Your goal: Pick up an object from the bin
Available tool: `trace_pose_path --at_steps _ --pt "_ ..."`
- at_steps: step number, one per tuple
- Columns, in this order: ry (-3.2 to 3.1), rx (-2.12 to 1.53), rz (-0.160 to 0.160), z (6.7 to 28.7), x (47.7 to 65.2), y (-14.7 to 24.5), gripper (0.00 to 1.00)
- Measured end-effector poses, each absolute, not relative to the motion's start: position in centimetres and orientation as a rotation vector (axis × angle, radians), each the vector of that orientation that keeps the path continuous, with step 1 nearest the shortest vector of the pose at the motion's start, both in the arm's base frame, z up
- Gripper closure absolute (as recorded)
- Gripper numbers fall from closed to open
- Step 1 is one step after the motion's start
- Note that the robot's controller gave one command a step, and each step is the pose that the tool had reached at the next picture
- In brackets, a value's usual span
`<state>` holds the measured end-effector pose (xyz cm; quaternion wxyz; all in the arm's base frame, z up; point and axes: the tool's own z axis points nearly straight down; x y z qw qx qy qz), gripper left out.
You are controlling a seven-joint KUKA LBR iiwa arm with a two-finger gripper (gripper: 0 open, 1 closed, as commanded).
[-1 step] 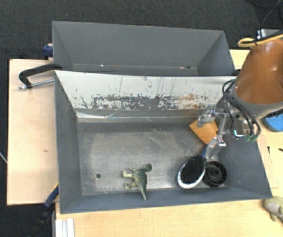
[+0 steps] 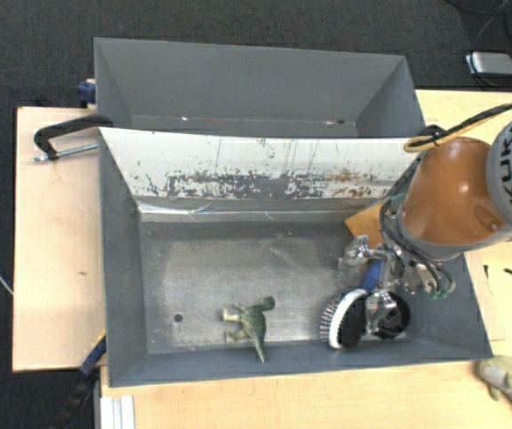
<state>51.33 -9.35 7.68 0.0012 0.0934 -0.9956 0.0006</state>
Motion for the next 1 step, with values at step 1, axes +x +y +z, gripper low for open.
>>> trace_pose_path --at_steps 1 --pt "-3.118 0.296 0.003 7.61 51.11 -9.37 1.0"
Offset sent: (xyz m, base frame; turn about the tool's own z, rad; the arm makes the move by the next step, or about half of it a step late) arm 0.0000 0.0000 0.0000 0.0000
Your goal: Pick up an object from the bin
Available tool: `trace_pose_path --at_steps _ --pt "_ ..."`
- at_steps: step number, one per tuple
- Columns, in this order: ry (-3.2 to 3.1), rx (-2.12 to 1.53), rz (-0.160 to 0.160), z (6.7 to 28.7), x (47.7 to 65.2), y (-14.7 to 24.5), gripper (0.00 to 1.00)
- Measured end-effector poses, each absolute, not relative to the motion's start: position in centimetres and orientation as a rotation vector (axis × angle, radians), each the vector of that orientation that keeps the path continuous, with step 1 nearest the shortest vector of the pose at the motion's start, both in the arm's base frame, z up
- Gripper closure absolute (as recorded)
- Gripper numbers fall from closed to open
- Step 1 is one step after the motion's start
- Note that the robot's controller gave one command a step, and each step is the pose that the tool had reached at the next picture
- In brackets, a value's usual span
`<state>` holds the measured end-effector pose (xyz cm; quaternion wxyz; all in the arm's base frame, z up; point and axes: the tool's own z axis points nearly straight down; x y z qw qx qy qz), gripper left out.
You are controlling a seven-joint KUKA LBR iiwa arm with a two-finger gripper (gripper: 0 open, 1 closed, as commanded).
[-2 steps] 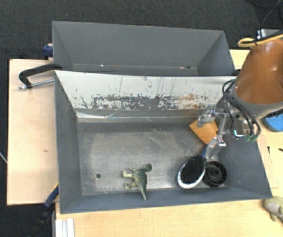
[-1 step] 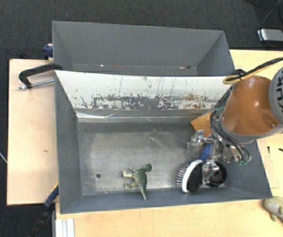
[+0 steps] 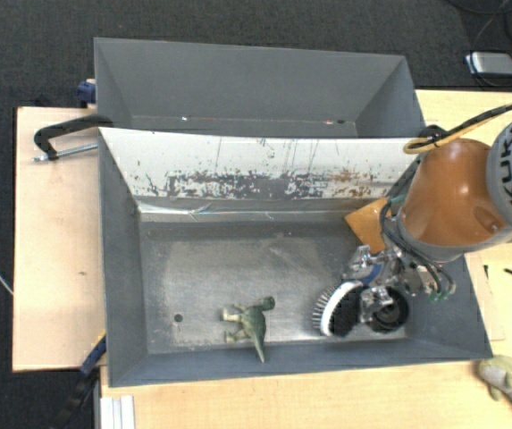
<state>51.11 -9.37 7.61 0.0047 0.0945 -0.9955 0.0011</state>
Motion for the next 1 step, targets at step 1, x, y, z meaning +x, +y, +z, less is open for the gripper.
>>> trace_pose_path --at_steps 1 --pt "-3.079 0.672 0.008 21.25 49.33 -12.61 1.0"
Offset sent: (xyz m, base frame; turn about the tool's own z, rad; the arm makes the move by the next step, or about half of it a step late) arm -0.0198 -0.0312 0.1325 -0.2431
